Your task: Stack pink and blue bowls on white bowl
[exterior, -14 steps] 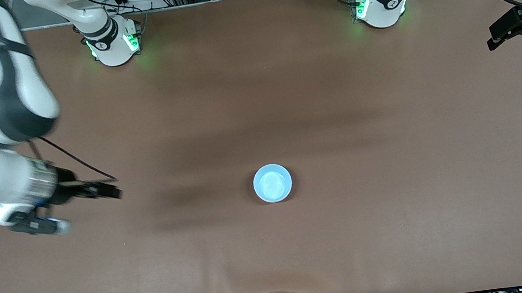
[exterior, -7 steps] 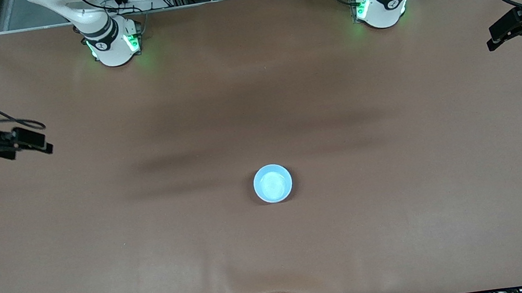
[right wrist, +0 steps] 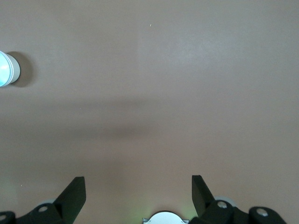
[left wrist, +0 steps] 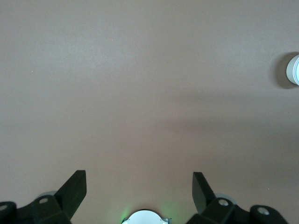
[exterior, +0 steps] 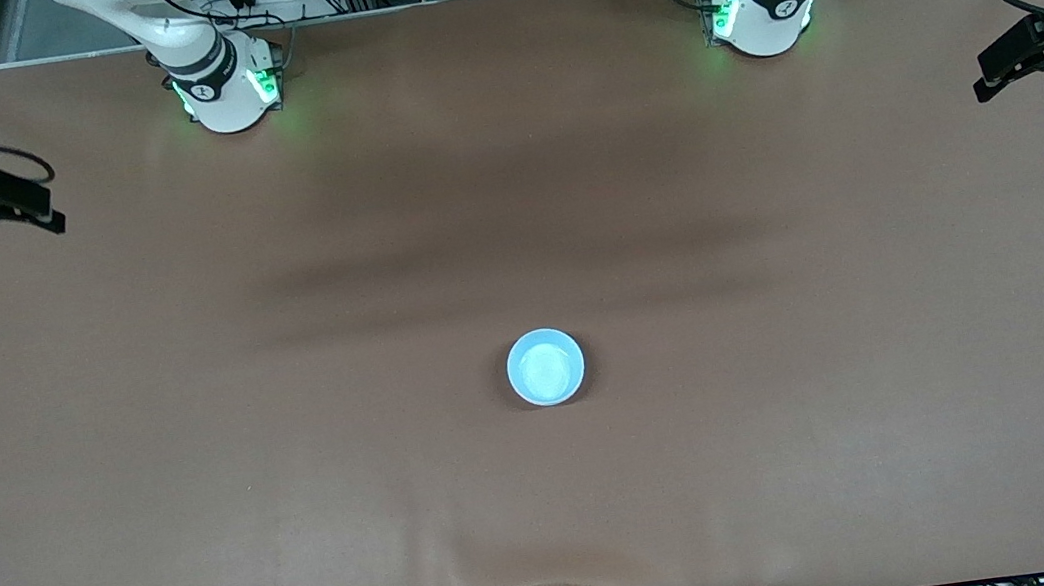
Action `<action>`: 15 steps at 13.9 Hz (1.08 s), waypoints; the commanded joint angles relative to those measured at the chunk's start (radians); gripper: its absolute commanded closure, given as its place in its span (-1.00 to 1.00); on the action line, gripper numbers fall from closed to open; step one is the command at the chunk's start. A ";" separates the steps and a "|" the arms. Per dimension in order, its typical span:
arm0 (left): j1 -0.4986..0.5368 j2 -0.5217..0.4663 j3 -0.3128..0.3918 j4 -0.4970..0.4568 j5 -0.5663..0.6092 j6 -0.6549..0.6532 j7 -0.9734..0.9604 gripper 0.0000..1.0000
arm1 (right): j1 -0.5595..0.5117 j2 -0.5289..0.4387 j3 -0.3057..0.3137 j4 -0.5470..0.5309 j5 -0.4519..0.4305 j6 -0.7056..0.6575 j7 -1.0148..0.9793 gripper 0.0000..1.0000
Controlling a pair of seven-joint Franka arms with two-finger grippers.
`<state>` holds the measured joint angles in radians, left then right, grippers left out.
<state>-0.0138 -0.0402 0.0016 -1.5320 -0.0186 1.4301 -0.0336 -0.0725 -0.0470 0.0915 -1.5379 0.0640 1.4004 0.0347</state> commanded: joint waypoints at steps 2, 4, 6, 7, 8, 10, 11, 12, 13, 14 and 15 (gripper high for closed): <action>-0.002 -0.001 -0.003 0.003 0.011 0.006 0.017 -1.00 | -0.013 -0.013 0.013 -0.007 -0.018 -0.006 -0.006 -1.00; -0.003 -0.001 -0.003 0.003 0.011 0.006 0.017 -1.00 | -0.012 -0.010 0.014 -0.002 -0.018 -0.006 -0.007 -1.00; -0.002 -0.001 -0.003 0.003 0.009 0.006 0.018 -1.00 | -0.013 -0.005 0.013 0.002 -0.018 -0.005 -0.009 -1.00; -0.002 -0.001 -0.005 0.001 0.009 0.006 0.018 -1.00 | -0.013 -0.007 0.013 0.005 -0.016 -0.005 -0.012 -1.00; -0.002 -0.001 -0.005 0.001 0.009 0.006 0.018 -1.00 | -0.012 -0.010 0.013 0.009 -0.016 -0.006 -0.012 -1.00; -0.002 -0.001 -0.003 0.001 0.009 0.006 0.018 -1.00 | -0.013 -0.011 0.011 0.010 -0.018 -0.006 -0.013 -1.00; 0.000 0.000 -0.003 0.001 0.009 0.006 0.018 -1.00 | -0.015 -0.011 0.010 0.009 -0.016 -0.006 -0.016 -1.00; 0.000 0.000 -0.003 0.001 0.009 0.006 0.018 -1.00 | -0.013 -0.016 0.013 0.009 -0.016 -0.015 -0.016 -1.00; 0.000 0.000 -0.003 0.001 0.009 0.006 0.018 -1.00 | -0.010 -0.014 0.016 0.010 -0.018 -0.021 -0.015 -1.00; 0.000 0.000 -0.003 0.001 0.009 0.006 0.018 -1.00 | -0.012 -0.014 0.014 0.010 -0.016 -0.020 -0.013 -1.00; 0.000 0.000 -0.003 0.001 0.009 0.006 0.018 -1.00 | -0.013 -0.014 0.013 0.012 -0.015 -0.020 -0.013 -1.00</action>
<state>-0.0154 -0.0398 0.0012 -1.5320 -0.0186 1.4301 -0.0336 -0.0725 -0.0504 0.0946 -1.5338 0.0587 1.3956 0.0322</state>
